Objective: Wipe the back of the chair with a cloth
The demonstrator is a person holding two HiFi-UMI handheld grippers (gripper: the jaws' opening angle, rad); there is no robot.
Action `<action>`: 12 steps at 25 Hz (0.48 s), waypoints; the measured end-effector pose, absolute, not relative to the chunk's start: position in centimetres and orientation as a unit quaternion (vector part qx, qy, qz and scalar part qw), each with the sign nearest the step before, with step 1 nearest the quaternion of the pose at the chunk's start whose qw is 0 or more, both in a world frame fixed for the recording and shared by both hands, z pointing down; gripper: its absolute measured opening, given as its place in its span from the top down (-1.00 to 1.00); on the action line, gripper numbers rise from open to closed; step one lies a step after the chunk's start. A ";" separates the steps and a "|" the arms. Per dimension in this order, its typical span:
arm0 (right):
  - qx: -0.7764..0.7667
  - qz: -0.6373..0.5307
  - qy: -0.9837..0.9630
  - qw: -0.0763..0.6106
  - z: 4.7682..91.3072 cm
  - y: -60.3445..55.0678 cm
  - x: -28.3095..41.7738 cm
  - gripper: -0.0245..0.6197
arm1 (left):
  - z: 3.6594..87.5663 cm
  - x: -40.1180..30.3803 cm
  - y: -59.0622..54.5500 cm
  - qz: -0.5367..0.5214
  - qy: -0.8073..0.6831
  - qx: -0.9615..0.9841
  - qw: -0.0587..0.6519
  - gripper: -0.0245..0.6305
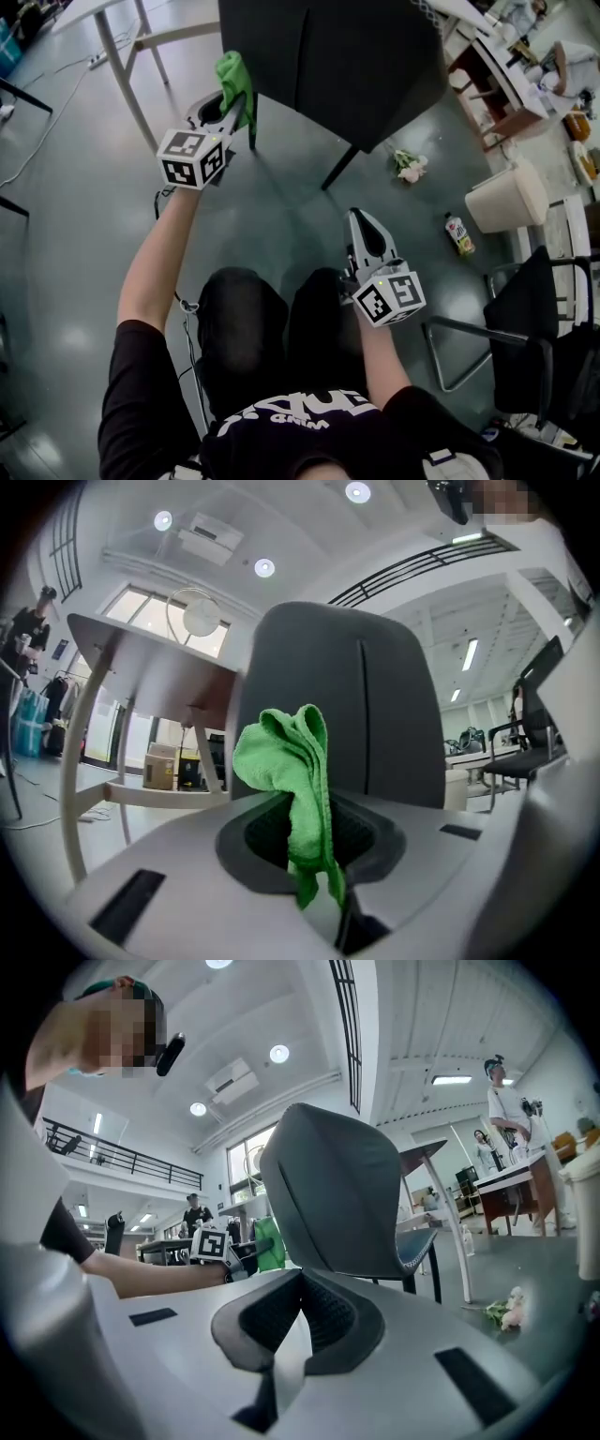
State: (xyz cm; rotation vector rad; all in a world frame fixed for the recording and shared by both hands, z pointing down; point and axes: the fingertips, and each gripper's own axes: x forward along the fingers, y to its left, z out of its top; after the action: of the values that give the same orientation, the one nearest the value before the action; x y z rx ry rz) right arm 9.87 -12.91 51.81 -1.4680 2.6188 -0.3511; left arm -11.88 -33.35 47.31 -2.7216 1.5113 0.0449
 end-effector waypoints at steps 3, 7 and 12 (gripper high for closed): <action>-0.488 -0.115 0.864 0.057 51.8 -12.9 9.9 0.93 | 48.5 -15.3 -35.5 0.000 0.515 -0.857 0.010 0.73; -0.489 -0.113 0.863 0.051 51.7 -12.9 9.9 0.93 | 50.5 -18.5 -38.3 -0.026 0.551 -0.834 -0.011 0.73; -0.499 -0.112 0.858 0.048 51.7 -12.8 10.8 0.93 | 51.4 -19.0 -40.4 -0.026 0.564 -0.825 -0.037 0.73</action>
State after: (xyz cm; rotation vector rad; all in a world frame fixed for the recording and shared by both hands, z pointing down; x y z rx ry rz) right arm 10.82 -12.75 51.72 -1.5226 2.6165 -0.3402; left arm -18.97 -40.42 51.43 -2.6530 1.8146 -0.0828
